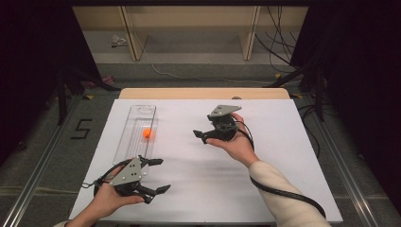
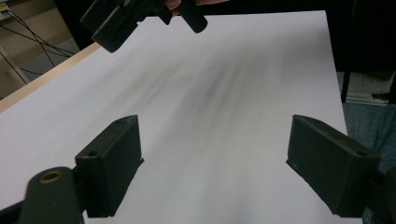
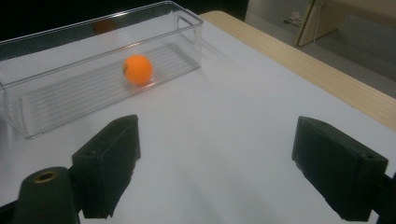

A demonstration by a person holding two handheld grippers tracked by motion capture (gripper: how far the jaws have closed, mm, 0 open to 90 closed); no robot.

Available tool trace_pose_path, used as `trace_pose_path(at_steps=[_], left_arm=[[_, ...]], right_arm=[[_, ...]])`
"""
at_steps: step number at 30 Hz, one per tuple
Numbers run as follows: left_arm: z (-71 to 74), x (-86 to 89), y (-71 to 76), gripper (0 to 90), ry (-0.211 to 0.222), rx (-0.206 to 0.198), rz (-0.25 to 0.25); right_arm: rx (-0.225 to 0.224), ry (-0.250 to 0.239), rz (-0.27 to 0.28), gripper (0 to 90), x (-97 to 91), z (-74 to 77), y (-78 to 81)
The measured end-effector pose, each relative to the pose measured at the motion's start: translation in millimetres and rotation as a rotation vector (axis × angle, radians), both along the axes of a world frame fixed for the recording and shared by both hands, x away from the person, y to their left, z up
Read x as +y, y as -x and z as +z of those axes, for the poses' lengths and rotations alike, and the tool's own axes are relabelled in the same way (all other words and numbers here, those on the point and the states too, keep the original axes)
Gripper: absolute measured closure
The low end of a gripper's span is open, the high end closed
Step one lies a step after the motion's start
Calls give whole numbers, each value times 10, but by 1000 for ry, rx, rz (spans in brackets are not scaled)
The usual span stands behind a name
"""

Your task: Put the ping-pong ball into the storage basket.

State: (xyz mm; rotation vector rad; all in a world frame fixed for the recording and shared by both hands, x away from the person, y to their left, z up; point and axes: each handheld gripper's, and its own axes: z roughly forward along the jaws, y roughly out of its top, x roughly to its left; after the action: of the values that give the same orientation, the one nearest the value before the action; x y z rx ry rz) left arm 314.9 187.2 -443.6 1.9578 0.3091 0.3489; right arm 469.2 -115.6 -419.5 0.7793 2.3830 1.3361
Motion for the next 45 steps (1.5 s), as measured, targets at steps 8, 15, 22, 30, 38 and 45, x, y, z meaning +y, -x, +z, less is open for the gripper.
trace_pose_path(at_steps=[8,15,22,30,38,45], left_arm=[[0,4,-1,173,0,-1,2],[1,4,-1,172,0,0,4],[1,5,-1,172,1,0,5],[1,6,-2,172,4,-1,5],[2,7,0,172,6,0,8],[3,9,-2,172,6,1,8]], right_arm=[[3,-6,-27,162,-194,-34,74],[1,-18,-51,162,-367,-39,148],[1,-27,-70,162,-524,-37,217],[0,-30,-81,162,-648,-32,297],[1,-35,-89,162,-746,-35,371],[4,-38,-96,162,-845,-38,448]])
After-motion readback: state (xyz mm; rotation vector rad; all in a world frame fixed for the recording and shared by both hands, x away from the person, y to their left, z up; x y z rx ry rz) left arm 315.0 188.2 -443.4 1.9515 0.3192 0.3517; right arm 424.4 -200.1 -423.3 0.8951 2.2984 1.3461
